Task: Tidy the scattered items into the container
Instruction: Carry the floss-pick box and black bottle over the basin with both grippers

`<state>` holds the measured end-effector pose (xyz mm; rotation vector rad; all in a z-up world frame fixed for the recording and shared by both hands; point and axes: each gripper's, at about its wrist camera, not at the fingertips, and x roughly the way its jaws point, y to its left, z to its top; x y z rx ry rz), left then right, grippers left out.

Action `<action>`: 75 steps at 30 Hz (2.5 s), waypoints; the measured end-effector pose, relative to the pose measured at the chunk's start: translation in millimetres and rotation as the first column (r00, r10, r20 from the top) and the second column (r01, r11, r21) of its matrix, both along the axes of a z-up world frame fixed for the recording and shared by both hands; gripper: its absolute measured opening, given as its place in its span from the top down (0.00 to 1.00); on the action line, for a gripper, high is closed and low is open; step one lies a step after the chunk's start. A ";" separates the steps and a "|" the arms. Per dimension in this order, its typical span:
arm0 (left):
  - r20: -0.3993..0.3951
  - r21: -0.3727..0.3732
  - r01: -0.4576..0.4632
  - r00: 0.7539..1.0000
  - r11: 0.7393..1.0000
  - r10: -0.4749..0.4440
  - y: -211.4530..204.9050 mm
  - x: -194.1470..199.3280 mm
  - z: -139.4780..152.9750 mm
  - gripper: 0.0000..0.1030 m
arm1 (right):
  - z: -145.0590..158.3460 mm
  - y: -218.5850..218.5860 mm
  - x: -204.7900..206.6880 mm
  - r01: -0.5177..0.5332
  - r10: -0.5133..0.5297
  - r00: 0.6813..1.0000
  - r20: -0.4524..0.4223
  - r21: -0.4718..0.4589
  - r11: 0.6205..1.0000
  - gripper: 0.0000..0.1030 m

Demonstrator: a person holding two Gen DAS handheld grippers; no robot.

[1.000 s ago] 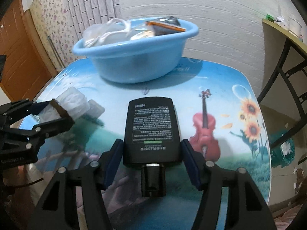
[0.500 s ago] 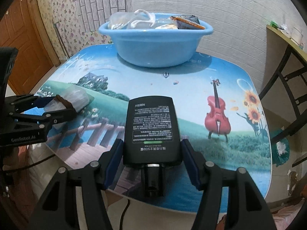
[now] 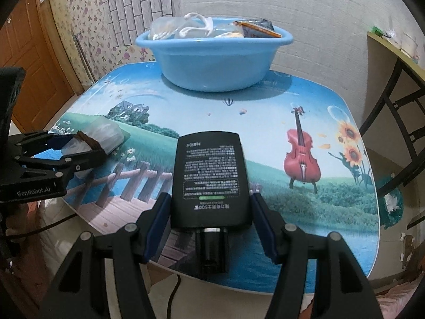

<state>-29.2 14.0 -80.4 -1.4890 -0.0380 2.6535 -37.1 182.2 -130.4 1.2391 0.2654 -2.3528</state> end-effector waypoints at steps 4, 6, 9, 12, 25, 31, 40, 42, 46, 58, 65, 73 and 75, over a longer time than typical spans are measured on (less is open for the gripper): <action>-0.021 -0.029 0.008 1.000 1.000 -0.009 4.5 -0.2 -2.0 0.42 | -1.9 -1.4 -0.9 -0.009 0.009 1.000 -0.018 -0.005 1.000 0.41; -0.030 -0.049 0.015 0.999 0.999 -0.016 7.2 0.2 -2.8 0.42 | -3.3 -1.8 -2.0 -0.009 0.009 1.000 -0.019 -0.003 1.000 0.41; -0.047 -0.048 0.018 0.999 0.999 -0.020 6.7 0.6 -3.4 0.42 | -6.1 -3.7 -3.4 -0.014 0.014 1.000 -0.016 0.004 1.000 0.41; -0.059 -0.053 0.019 0.998 0.998 -0.022 6.9 -0.5 -4.2 0.42 | -9.7 -6.5 -4.4 -0.015 0.015 1.000 -0.010 0.016 1.000 0.40; -0.090 -0.049 0.019 0.996 0.999 -0.023 7.0 -0.9 -7.1 0.40 | -13.0 -8.3 -6.6 -0.024 0.022 0.997 -0.071 -0.016 1.000 0.40; -0.087 -0.006 0.014 0.996 1.000 -0.015 2.1 2.1 -3.4 0.44 | -12.8 -5.6 -4.8 -0.015 0.013 0.998 -0.069 -0.020 1.000 0.41; -0.152 0.007 0.016 0.988 1.000 -0.015 3.2 1.2 25.5 0.44 | 8.0 0.3 -5.6 -0.003 -0.004 0.994 -0.107 -0.069 0.998 0.41; -0.169 0.010 0.018 0.986 1.000 -0.016 3.2 0.0 33.3 0.44 | 15.1 -1.2 -4.6 -0.013 0.004 0.992 -0.128 -0.074 0.997 0.41; -0.212 0.017 0.015 0.977 1.000 -0.011 1.4 -2.4 52.6 0.44 | 31.9 -4.4 -3.6 -0.038 0.022 0.985 -0.171 -0.088 0.995 0.41; -0.358 -0.001 0.009 0.934 1.000 -0.009 -3.2 -37.4 113.1 0.44 | 87.4 -6.8 -26.5 -0.075 0.024 0.962 -0.273 -0.179 0.981 0.41; -0.379 -0.012 0.025 0.925 1.000 -0.028 5.5 -66.4 125.1 0.44 | 99.7 -13.4 -48.3 -0.081 0.021 0.955 -0.296 -0.191 0.978 0.41; -0.359 -0.018 0.054 0.932 0.998 -0.057 19.5 -99.2 114.8 0.44 | 96.9 -21.5 -81.9 -0.091 0.034 0.955 -0.296 -0.180 0.979 0.41; -0.352 -0.022 0.059 0.934 0.998 -0.063 22.4 -110.1 111.8 0.44 | 95.2 -22.3 -91.8 -0.090 0.033 0.956 -0.292 -0.183 0.979 0.41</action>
